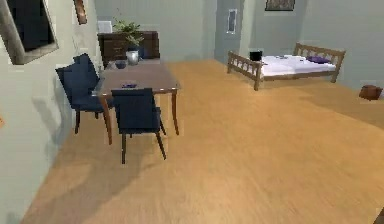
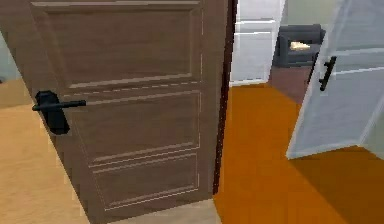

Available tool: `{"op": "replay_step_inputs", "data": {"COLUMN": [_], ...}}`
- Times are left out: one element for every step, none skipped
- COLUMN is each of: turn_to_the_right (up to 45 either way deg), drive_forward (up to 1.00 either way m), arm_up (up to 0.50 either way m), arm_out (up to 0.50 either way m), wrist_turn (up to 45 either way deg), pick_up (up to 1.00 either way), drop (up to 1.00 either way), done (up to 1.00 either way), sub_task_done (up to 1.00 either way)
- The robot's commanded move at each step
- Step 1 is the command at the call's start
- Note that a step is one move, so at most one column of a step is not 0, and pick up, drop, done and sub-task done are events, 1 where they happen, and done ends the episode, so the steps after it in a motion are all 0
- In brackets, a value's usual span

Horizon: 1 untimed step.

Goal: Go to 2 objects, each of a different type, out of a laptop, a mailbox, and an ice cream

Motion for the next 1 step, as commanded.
{"op": "replay_step_inputs", "data": {"turn_to_the_right": [0.0], "drive_forward": [0.50], "arm_up": [0.00], "arm_out": [0.00], "wrist_turn": [0.0], "pick_up": [0.00], "drop": [0.00], "done": [0.00], "sub_task_done": [0.00]}}
